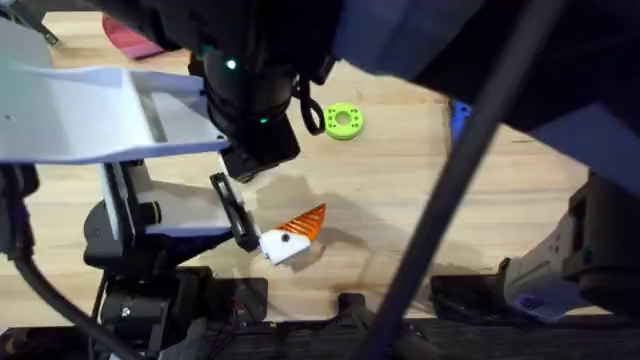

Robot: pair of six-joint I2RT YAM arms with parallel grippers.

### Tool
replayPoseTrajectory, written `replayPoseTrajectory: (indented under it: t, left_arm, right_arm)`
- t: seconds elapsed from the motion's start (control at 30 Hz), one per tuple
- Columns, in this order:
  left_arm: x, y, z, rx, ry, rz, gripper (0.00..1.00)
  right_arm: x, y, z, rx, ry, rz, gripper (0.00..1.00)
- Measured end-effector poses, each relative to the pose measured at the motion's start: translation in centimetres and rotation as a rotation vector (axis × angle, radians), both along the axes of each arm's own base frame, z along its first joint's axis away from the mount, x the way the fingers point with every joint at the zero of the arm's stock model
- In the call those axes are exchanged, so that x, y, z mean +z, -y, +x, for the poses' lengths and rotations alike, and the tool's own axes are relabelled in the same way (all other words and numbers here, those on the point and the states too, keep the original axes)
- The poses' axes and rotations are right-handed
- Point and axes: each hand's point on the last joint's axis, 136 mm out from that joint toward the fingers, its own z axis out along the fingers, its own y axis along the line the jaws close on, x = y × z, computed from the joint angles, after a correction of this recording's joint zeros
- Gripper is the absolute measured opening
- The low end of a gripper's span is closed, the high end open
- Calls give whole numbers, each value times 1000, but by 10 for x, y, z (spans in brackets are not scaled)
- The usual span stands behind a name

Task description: Pick up the gripper from the table and insert it into the empty holder that is missing its gripper. Then pick up a screw, insert it into the mounting hole, and use the screwdriver to tighten it. Finally, clean up the table by picking up the vegetable and placing it into the bucket.

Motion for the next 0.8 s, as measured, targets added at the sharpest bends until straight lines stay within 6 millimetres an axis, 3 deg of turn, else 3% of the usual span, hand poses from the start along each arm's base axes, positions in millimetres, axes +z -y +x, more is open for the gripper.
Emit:
replayPoseTrajectory:
  t: [0.8]
  left_arm:
    - [0, 0, 0, 0, 0, 0, 985]
  right_arm:
    - [-2, 4, 3, -15, -14, -9, 5]
